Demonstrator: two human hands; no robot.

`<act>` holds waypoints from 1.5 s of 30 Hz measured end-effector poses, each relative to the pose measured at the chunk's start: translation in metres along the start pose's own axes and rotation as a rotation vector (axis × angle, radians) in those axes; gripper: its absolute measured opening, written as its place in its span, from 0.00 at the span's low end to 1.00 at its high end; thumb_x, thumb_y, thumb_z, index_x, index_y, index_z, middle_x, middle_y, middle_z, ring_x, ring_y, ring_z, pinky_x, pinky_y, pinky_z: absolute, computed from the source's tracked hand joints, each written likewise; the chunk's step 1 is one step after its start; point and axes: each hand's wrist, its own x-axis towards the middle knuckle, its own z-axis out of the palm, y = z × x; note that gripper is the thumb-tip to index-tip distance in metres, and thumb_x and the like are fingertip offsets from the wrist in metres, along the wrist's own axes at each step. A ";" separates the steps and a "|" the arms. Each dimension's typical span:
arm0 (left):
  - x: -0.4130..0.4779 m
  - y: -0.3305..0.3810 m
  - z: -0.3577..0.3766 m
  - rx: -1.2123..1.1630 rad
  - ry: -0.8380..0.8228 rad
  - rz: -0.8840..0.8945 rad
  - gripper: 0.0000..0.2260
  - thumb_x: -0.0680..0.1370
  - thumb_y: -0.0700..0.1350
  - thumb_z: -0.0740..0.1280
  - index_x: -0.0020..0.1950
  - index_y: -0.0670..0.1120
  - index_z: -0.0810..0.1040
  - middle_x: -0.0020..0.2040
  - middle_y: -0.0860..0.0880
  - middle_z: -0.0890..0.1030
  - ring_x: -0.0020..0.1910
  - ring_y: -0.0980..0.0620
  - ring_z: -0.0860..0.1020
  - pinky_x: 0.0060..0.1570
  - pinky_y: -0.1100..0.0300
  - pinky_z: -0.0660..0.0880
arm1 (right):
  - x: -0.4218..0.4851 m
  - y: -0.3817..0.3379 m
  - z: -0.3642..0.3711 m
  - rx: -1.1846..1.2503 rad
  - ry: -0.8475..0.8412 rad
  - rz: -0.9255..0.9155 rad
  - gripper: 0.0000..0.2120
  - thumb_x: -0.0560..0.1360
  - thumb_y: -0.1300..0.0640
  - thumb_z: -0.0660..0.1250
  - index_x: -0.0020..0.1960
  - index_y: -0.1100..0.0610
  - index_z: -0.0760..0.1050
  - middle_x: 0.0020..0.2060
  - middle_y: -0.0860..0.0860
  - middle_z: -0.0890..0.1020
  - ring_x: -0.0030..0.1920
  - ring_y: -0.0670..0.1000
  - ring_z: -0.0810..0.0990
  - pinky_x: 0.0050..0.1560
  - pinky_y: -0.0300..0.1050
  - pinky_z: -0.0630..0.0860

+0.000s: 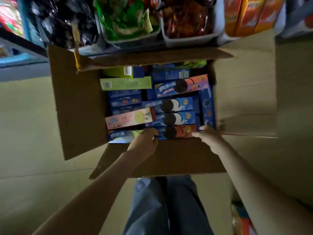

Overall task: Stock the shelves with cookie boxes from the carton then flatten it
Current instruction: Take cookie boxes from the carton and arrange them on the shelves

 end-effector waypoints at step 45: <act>-0.429 0.306 -0.371 0.427 1.011 0.640 0.33 0.66 0.61 0.70 0.66 0.46 0.73 0.59 0.43 0.77 0.60 0.40 0.73 0.59 0.49 0.60 | -0.617 -0.212 -0.251 0.351 0.101 -1.041 0.09 0.76 0.49 0.67 0.50 0.54 0.78 0.45 0.48 0.83 0.47 0.46 0.81 0.41 0.32 0.75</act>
